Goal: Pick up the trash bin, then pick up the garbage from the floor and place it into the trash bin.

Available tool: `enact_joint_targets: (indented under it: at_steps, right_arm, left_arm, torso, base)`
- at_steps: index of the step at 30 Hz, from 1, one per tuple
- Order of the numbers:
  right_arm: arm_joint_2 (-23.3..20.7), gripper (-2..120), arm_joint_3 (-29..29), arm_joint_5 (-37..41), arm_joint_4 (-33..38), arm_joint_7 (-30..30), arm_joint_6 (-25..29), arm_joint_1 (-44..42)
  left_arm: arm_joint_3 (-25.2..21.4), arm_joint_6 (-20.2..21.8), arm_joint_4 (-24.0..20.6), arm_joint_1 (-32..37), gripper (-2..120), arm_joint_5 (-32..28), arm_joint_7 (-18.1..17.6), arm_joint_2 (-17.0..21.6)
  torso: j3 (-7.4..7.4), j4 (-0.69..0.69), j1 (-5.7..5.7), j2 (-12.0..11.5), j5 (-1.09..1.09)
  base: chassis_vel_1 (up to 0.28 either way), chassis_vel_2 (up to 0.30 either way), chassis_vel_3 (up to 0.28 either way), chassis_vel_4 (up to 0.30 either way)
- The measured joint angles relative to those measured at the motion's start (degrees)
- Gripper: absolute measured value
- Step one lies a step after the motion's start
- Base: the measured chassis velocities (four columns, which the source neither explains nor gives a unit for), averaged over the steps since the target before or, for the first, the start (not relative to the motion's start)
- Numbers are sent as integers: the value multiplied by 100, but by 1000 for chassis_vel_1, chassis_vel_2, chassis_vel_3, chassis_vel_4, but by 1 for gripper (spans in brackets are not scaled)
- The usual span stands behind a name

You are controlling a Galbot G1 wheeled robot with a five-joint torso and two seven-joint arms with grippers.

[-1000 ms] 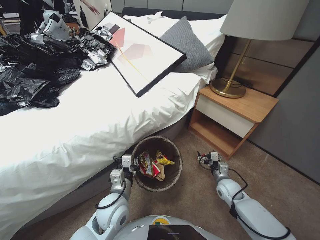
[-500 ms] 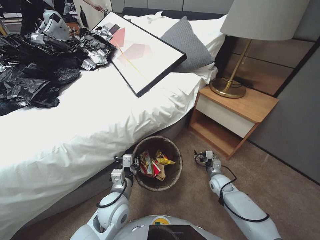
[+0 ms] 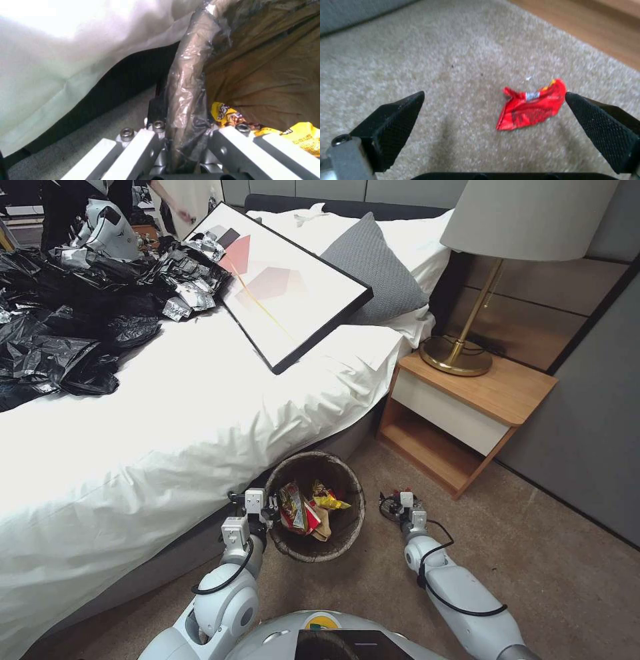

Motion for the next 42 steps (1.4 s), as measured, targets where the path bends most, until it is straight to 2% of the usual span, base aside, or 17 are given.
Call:
enact_joint_targets:
  at_steps: [16,42]
  right_arm:
    - [244,100,100,-150,-796,-5,231,298]
    - [513,100,202,-206,-1586,-11,433,729]
  left_arm:
    - [0,1,-5,6,2,8,0,-12]
    - [-7,-9,-8,11,2,12,5,7]
  torso:
    - [0,0,0,0,1]
    - [-1,-1,0,0,1]
  base:
    - [0,0,0,0]
    - [0,0,0,0]
